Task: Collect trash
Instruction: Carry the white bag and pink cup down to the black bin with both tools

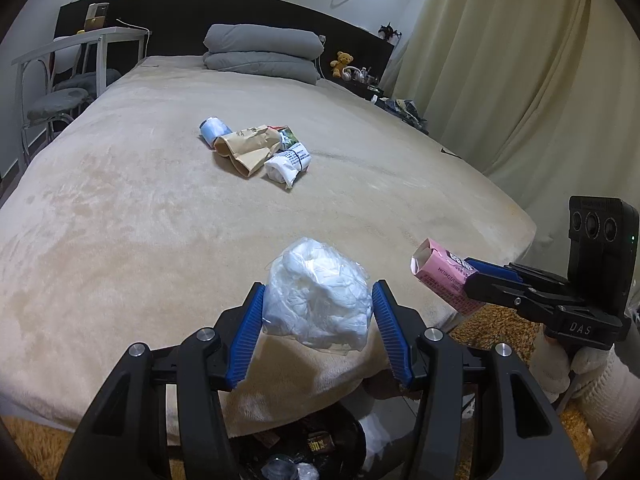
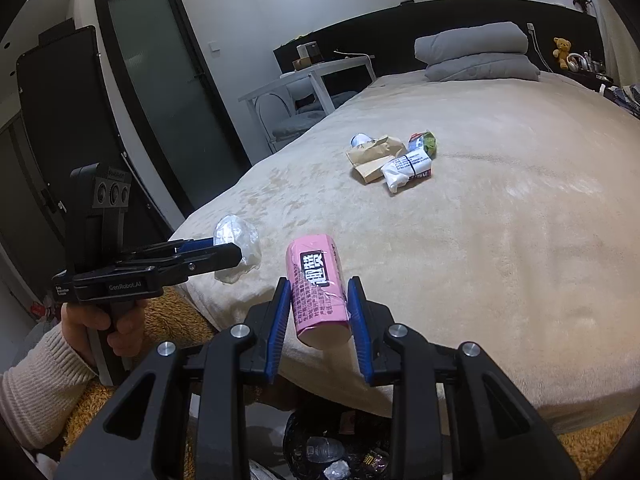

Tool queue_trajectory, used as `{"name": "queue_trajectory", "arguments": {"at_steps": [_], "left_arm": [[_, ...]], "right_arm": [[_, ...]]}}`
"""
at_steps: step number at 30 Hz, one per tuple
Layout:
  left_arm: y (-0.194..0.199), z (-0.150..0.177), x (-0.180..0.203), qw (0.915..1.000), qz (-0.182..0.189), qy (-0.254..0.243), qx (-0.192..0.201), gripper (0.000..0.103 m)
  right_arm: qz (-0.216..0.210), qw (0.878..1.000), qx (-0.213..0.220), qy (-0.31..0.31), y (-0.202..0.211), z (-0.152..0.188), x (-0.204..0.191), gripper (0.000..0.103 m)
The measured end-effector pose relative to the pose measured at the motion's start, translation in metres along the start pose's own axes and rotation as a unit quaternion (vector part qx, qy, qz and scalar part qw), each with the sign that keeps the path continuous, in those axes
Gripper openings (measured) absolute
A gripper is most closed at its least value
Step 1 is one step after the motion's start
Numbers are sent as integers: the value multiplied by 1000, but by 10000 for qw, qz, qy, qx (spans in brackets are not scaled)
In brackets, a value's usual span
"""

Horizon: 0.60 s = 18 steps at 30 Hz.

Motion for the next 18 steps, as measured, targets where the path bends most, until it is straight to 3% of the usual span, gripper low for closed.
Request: {"name": "queue_trajectory", "arguments": {"at_steps": [9, 18], "left_arm": [[13, 30, 7, 9998, -76, 199, -5, 53], [22, 63, 29, 9998, -73, 148, -136, 53]], "right_arm": [[114, 9999, -69, -26, 14, 24, -13, 31], [-37, 9994, -175, -284, 26, 50, -27, 31]]}}
Point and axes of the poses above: each gripper's, at about its wrist camera, not at the fingertips, and y roughly against the way its jaws point, x to its right, z to its underside, the point moved 8 cm from there along -y, roughly the way its jaws point, and after that the axes turned 3 degrees about -x, right-handed, at the moved point
